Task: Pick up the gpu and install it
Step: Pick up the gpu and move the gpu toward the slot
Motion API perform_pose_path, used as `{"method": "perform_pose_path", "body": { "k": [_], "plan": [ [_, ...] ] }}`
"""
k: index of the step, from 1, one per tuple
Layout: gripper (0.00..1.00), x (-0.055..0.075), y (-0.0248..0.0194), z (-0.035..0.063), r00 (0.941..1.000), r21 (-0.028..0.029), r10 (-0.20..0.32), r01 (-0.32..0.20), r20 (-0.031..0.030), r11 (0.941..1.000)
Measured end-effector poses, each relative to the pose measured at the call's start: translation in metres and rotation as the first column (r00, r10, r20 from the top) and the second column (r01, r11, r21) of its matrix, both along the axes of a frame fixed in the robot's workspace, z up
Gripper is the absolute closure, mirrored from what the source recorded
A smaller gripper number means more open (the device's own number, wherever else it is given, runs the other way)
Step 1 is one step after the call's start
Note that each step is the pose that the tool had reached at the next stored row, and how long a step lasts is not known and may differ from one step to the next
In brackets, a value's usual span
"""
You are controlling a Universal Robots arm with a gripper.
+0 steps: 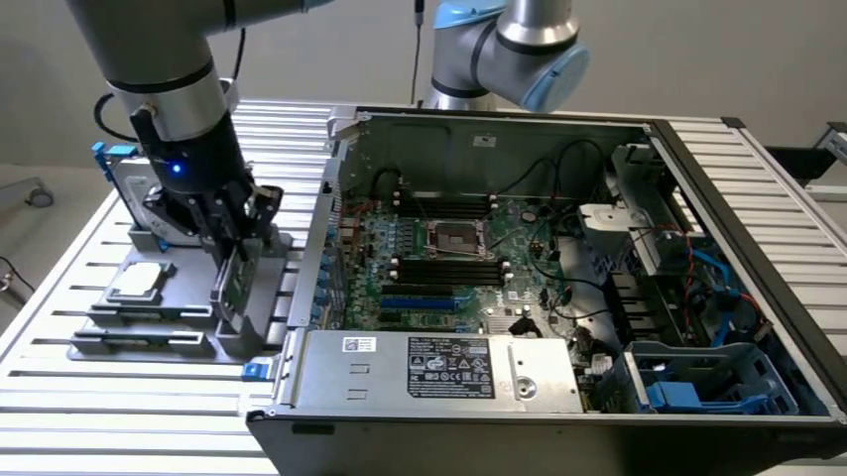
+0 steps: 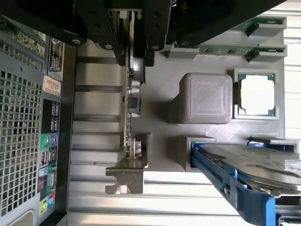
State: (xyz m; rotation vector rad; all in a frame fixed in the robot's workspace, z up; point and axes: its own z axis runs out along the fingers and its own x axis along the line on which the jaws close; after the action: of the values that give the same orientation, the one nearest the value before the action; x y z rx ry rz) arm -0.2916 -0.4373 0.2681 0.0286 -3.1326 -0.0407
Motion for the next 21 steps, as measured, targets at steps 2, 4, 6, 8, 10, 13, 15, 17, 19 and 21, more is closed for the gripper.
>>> {"method": "perform_pose_path", "body": {
  "k": [2, 4, 6, 8, 10, 13, 15, 17, 19, 21],
  "plan": [
    [0.74, 0.0, 0.0, 0.0092, 1.0, 0.0001, 0.0, 0.0, 0.0001, 1.0],
    [0.74, 0.0, 0.0, 0.0184, 1.0, 0.0001, 0.0, 0.0, 0.0001, 1.0],
    [0.74, 0.0, 0.0, 0.0273, 1.0, 0.0, 0.0, 0.0, 0.0, 1.0],
    [0.74, 0.001, 0.0, 0.0368, 1.0, 0.0, 0.0, 0.0, 0.0, 1.0],
    [0.74, 0.002, 0.0, 0.0457, 1.0, 0.0001, 0.0, 0.0, 0.0001, 1.0],
    [0.74, 0.006, 0.0, 0.0592, 1.0, 0.0, 0.0, 0.0, 0.0, 1.0],
    [0.74, 0.01, 0.0, 0.0682, 1.0, 0.0001, 0.0, 0.0, 0.0, 1.0],
    [0.74, 0.017, 0.0, 0.0775, 1.0, 0.0002, 0.0, 0.0, -0.0005, 1.0],
    [0.74, 0.024, 0.0, 0.0865, 1.0, 0.0003, 0.0, 0.0, -0.0011, 1.0],
    [0.74, 0.032, 0.0, 0.0957, 1.0, 0.0004, 0.0, 0.0, -0.0018, 1.0]
  ]
}}
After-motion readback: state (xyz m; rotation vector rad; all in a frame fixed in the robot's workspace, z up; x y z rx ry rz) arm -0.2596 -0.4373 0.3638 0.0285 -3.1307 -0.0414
